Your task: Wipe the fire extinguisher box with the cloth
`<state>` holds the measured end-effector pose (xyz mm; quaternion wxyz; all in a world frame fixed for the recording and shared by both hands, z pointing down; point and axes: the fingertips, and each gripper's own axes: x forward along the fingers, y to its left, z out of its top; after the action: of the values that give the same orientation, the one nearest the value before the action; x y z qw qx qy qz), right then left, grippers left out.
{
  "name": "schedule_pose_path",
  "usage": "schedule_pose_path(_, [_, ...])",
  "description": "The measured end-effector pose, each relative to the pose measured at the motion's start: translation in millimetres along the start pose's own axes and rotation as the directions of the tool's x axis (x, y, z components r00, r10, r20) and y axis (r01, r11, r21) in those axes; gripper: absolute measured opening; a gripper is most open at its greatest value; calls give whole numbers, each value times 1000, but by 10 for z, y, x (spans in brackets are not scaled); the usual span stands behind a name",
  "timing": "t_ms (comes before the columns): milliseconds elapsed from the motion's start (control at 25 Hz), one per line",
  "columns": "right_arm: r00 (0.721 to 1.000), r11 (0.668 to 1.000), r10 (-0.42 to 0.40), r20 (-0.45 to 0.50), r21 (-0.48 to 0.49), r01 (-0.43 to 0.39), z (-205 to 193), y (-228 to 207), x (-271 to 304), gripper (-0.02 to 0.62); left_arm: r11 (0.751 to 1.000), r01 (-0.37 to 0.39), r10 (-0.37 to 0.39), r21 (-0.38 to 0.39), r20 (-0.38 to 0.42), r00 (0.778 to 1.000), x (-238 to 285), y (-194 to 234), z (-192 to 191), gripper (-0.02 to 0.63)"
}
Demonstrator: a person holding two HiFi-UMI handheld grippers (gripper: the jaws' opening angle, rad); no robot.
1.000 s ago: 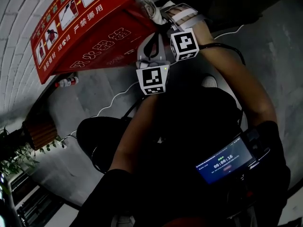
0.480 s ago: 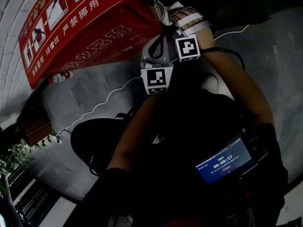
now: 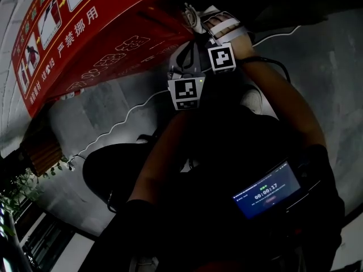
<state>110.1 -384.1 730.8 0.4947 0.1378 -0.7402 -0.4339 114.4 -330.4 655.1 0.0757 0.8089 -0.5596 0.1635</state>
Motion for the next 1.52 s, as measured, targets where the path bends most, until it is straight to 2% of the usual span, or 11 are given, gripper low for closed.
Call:
schedule_pose_path(240, [999, 999, 42, -1, 2, -42, -16, 217, 147, 92, 1000, 5, -5, -1, -40, 999, 50, 11, -181, 3])
schedule_pose_path(600, [994, 994, 106, -41, -11, -107, -81, 606, 381, 92, 1000, 15, -14, 8, -65, 998, 75, 10, -259, 3])
schedule_pose_path(960, [977, 978, 189, -101, -71, -197, -197, 941, 532, 92, 1000, 12, -12, 8, -69, 998, 33, 38, -232, 3])
schedule_pose_path(1160, [955, 954, 273, -118, -95, -284, -191, 1168, 477, 92, 1000, 11, -10, 15, -60, 998, -37, 25, -177, 3])
schedule_pose_path(1240, [954, 953, 276, -115, -95, -287, -186, 1257, 478, 92, 1000, 13, -12, 17, -57, 998, -74, 7, -155, 3])
schedule_pose_path(1360, [957, 961, 268, -110, -43, -274, -235, 1233, 452, 98, 1000, 11, -10, 21, -47, 999, -131, 11, -116, 3])
schedule_pose_path(1520, [977, 980, 200, -80, 35, -197, -228, 825, 187, 98, 999, -14, 14, 46, 0, 1000, -255, 97, -63, 3])
